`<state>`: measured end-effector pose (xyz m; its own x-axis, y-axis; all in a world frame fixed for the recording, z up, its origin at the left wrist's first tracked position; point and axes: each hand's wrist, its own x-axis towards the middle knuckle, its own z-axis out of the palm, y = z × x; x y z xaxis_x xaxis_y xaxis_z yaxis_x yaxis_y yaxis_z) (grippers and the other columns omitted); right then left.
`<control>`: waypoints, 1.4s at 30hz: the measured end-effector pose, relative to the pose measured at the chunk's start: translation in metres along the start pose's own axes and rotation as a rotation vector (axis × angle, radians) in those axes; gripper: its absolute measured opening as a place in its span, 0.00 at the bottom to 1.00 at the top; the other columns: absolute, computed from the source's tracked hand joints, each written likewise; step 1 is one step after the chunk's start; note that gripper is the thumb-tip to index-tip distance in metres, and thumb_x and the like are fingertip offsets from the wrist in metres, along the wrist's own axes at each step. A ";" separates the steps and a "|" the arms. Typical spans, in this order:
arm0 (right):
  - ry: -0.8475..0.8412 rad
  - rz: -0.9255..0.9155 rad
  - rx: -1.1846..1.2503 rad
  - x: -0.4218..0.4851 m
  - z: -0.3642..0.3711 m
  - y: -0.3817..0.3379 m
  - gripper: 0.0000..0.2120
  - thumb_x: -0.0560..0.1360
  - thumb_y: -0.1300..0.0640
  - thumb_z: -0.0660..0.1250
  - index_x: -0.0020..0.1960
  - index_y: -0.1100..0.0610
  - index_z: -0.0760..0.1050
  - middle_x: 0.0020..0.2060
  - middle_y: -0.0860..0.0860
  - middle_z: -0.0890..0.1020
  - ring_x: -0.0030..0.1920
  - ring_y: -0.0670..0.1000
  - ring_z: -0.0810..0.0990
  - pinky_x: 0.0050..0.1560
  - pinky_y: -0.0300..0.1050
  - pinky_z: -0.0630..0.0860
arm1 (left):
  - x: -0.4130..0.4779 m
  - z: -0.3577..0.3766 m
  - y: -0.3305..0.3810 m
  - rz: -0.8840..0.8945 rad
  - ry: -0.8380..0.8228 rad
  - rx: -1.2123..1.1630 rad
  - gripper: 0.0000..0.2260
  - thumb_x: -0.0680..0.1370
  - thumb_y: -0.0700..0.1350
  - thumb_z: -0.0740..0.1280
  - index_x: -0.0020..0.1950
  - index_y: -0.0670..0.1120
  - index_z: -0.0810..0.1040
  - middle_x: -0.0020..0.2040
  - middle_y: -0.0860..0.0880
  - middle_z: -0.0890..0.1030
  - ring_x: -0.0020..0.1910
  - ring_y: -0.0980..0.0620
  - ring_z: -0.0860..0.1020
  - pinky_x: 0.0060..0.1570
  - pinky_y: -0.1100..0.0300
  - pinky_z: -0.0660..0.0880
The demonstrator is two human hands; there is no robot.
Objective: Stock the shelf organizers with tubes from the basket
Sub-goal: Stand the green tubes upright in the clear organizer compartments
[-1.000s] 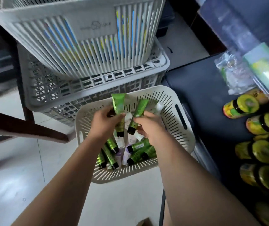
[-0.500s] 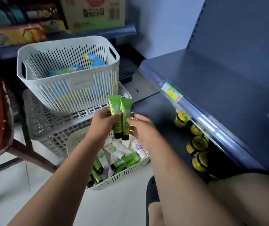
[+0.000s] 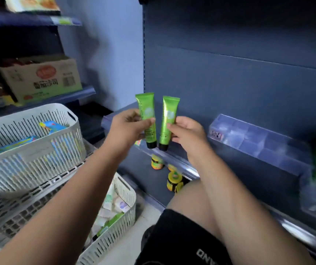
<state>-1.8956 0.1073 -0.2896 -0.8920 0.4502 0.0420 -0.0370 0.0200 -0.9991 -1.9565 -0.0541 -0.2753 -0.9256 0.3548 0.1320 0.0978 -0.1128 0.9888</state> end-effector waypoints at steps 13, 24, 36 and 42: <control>0.457 -0.212 -0.241 -0.127 -0.251 -0.066 0.05 0.77 0.63 0.70 0.52 0.60 0.82 0.49 0.59 0.86 0.48 0.55 0.85 0.55 0.54 0.81 | -0.043 0.249 0.036 0.165 -0.448 -0.010 0.06 0.78 0.39 0.73 0.52 0.37 0.83 0.39 0.43 0.68 0.38 0.50 0.75 0.49 0.47 0.83; 0.757 -0.273 -0.243 -0.234 -0.397 -0.050 0.16 0.73 0.58 0.72 0.47 0.72 0.73 0.38 0.55 0.72 0.40 0.51 0.70 0.44 0.48 0.68 | -0.127 0.416 0.031 0.250 -0.759 0.027 0.12 0.74 0.37 0.77 0.37 0.52 0.80 0.30 0.58 0.71 0.35 0.54 0.71 0.41 0.58 0.70; 0.998 -0.252 -0.301 -0.262 -0.515 -0.022 0.07 0.76 0.64 0.71 0.41 0.56 0.78 0.29 0.43 0.75 0.32 0.44 0.73 0.39 0.43 0.75 | -0.164 0.515 0.010 0.281 -0.717 0.028 0.15 0.73 0.39 0.78 0.46 0.53 0.74 0.37 0.51 0.73 0.39 0.50 0.73 0.52 0.41 0.80; 1.019 -0.173 -0.351 -0.257 -0.550 -0.007 0.14 0.76 0.65 0.71 0.36 0.55 0.70 0.28 0.44 0.69 0.28 0.43 0.67 0.33 0.34 0.67 | -0.177 0.542 -0.006 0.335 -0.719 0.003 0.16 0.73 0.39 0.78 0.44 0.53 0.73 0.39 0.51 0.71 0.38 0.52 0.70 0.44 0.56 0.74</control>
<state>-1.4188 0.4824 -0.2926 -0.0893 0.9416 0.3248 0.1492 0.3351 -0.9303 -1.5952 0.3869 -0.2664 -0.3837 0.8149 0.4345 0.3317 -0.3175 0.8884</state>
